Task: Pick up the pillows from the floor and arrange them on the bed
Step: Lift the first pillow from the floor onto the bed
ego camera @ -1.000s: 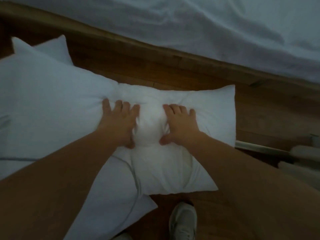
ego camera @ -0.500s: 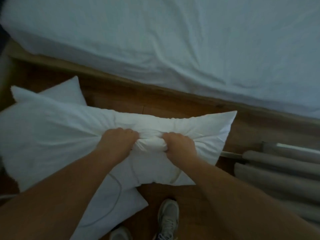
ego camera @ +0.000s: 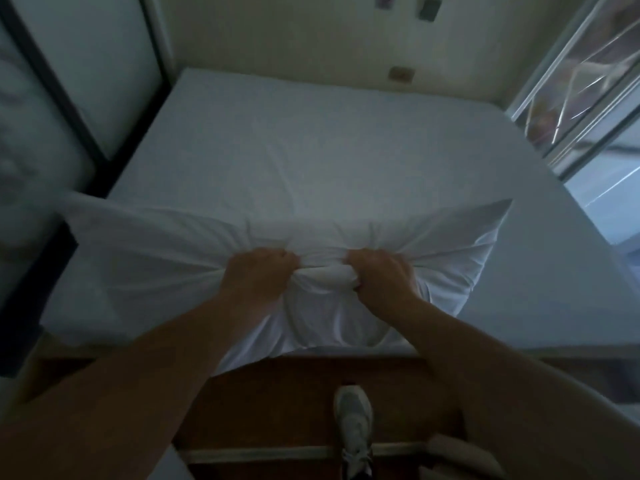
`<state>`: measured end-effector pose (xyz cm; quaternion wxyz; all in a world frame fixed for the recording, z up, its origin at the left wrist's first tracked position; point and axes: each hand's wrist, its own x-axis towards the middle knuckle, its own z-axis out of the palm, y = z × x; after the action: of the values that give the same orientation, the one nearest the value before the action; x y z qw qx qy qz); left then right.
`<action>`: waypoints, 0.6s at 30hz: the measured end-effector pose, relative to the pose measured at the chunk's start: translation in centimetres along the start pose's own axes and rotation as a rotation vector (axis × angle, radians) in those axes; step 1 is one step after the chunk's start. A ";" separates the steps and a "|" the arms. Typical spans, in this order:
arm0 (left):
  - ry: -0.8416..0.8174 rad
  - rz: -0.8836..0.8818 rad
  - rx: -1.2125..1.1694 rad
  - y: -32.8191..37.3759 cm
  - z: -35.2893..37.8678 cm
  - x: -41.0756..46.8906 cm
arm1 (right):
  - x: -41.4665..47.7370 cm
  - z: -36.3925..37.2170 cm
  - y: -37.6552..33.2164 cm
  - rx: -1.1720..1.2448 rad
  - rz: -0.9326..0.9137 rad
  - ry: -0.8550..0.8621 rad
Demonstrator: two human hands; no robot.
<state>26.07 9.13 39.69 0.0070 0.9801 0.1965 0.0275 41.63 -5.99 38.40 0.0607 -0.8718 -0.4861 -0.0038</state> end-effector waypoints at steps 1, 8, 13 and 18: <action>0.005 0.010 -0.003 0.0 -0.4 2.7 | 2.1 -0.4 1.6 0.005 0.001 0.005; -0.149 0.066 -0.013 0.4 5.1 23.2 | 18.1 2.8 15.6 0.044 -0.029 -0.227; -0.208 -0.002 -0.027 1.5 11.3 33.8 | 26.6 7.1 23.2 0.023 0.018 -0.304; -0.434 -0.123 0.037 0.6 15.8 38.4 | 30.6 10.2 27.5 0.032 0.069 -0.347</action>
<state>62.62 23.33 25.87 0.0328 0.9492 0.2503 -0.1880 80.51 6.73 27.42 -0.0101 -0.8745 -0.4591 0.1564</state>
